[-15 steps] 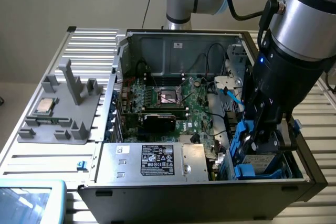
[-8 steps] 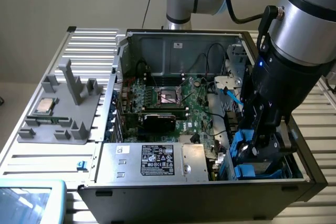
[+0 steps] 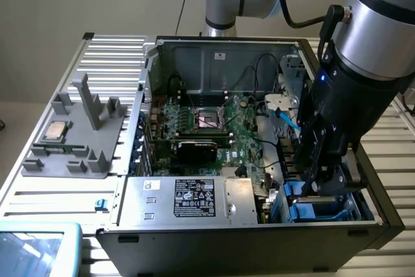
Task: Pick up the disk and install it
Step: 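Insert the disk into the insertion slot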
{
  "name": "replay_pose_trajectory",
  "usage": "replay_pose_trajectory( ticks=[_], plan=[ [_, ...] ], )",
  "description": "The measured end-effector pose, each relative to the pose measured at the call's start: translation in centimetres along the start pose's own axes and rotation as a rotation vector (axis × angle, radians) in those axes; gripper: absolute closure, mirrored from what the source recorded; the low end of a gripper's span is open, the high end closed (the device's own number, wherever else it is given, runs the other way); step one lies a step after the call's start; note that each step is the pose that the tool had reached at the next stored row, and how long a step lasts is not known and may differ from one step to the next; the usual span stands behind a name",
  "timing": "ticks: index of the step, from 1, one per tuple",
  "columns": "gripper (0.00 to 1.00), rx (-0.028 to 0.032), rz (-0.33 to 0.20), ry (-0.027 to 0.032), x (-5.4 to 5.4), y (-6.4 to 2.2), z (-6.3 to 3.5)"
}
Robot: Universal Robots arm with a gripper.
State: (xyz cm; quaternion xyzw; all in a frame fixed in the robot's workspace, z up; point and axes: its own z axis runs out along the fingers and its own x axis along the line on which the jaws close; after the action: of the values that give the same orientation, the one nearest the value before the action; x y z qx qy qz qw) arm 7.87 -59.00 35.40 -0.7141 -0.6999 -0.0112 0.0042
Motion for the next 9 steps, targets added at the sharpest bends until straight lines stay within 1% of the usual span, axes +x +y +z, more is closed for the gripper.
replay_pose_trajectory(
  ticks=[9],
  plan=[
    [0.49,0.0,0.0,0.0001,0.01,0.01,-0.55]
  ],
)
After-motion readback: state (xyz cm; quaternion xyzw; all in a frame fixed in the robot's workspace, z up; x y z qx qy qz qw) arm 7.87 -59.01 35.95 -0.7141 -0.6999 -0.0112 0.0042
